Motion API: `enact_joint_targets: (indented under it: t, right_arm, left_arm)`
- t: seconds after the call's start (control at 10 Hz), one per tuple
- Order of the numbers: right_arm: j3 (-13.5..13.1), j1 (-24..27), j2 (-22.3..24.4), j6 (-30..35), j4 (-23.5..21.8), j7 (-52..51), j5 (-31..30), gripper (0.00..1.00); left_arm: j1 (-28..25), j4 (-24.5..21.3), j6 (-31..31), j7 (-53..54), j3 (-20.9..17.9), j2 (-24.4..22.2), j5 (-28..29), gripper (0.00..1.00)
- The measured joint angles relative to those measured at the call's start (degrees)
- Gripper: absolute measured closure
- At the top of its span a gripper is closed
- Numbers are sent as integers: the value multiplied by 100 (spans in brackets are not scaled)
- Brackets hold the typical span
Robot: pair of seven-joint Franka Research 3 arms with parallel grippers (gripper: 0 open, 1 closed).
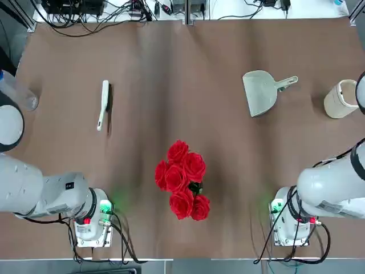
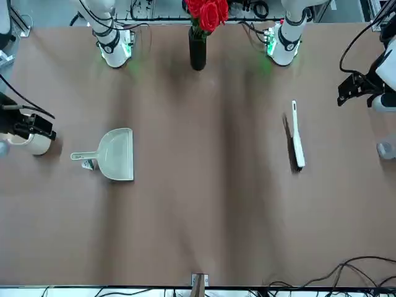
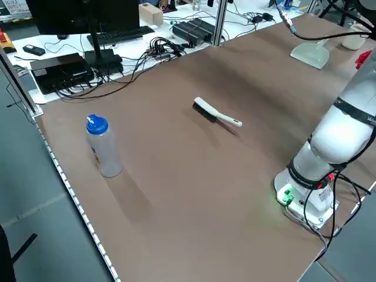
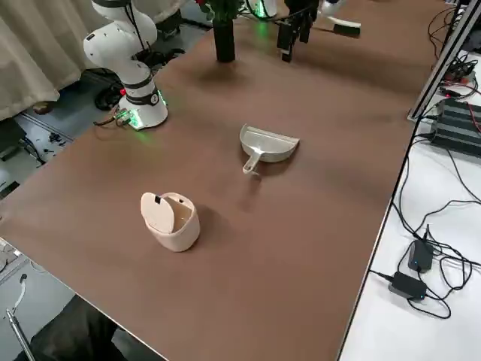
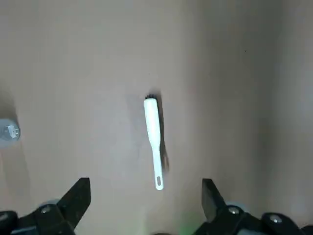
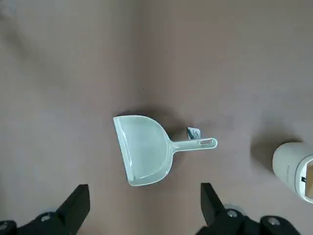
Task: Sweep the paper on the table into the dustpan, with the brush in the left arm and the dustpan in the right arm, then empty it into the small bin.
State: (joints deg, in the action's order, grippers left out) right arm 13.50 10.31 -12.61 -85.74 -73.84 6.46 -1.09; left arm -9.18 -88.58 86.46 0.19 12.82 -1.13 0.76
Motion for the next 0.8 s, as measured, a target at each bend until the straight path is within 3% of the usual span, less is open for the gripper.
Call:
enact_joint_targets:
  t: [0.2, 0.3, 0.5, 0.8]
  right_arm:
    - [-1334, -1175, 53, -184, 12, 53, 15, 0]
    - [-1639, -1417, 51, -228, 12, 98, 56, 0]
    - [-1779, -1359, 51, -235, 12, 103, 180, 0]
    - [-1779, -1358, 51, -239, 12, 104, 205, 0]
  left_arm:
    - [0, 0, 0, 0, 0, 0, 0, 0]
    - [1, 1, 0, 0, 0, 0, 0, 0]
    - [0, 2, 0, 0, 0, 0, 0, 0]
    - [2, 2, 0, 0, 0, 0, 0, 0]
